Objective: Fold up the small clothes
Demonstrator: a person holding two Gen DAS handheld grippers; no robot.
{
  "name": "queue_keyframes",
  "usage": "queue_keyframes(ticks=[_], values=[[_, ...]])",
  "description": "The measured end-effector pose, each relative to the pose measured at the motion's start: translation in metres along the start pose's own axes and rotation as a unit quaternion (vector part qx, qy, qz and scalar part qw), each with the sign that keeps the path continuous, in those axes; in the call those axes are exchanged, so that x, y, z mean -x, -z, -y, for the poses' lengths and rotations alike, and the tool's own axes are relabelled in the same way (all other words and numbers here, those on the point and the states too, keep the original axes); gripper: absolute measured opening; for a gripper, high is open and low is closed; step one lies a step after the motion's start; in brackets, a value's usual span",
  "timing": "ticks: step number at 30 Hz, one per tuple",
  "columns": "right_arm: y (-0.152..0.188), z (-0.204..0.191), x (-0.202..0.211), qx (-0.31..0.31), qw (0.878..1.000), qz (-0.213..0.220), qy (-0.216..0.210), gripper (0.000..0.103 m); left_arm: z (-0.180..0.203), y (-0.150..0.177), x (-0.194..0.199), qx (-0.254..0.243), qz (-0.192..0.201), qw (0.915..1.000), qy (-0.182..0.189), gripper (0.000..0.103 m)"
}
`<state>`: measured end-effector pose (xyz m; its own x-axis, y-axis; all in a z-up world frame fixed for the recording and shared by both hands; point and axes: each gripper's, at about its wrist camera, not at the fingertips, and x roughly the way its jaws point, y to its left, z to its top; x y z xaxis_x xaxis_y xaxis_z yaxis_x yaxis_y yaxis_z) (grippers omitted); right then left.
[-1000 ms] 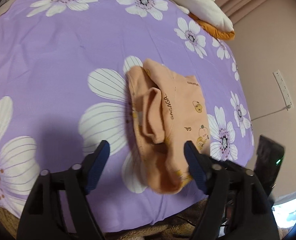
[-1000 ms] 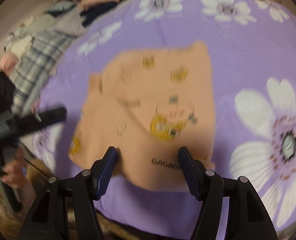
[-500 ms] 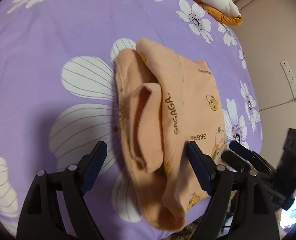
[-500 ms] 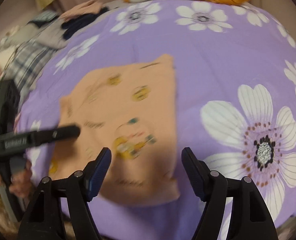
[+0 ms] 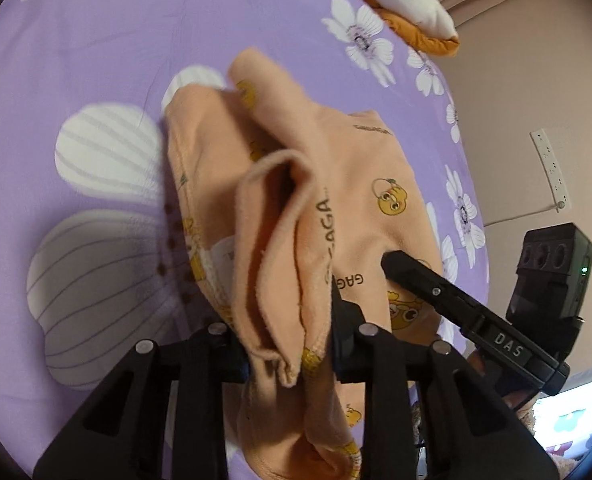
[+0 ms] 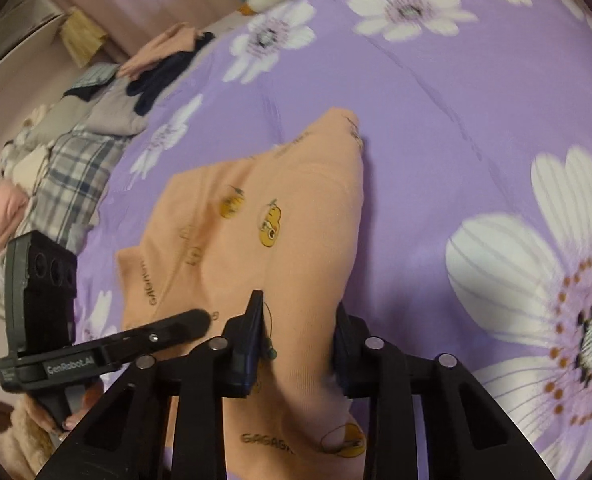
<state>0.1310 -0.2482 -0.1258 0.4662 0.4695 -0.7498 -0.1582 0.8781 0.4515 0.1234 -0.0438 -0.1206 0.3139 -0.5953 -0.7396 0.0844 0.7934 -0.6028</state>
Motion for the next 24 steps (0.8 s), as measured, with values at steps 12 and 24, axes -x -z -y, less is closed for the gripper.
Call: queue_keyframes(ticks=[12,24], values=[[-0.048,0.007,0.015,0.03,0.998,0.052,0.0,0.031,0.03,-0.032,-0.012,-0.067,0.056,0.9951,-0.047,0.028],[-0.036,0.032,-0.012,-0.001,0.998,0.01,0.066,0.052,0.018,-0.031,-0.026,-0.092,0.038,0.9825,-0.158,0.07]])
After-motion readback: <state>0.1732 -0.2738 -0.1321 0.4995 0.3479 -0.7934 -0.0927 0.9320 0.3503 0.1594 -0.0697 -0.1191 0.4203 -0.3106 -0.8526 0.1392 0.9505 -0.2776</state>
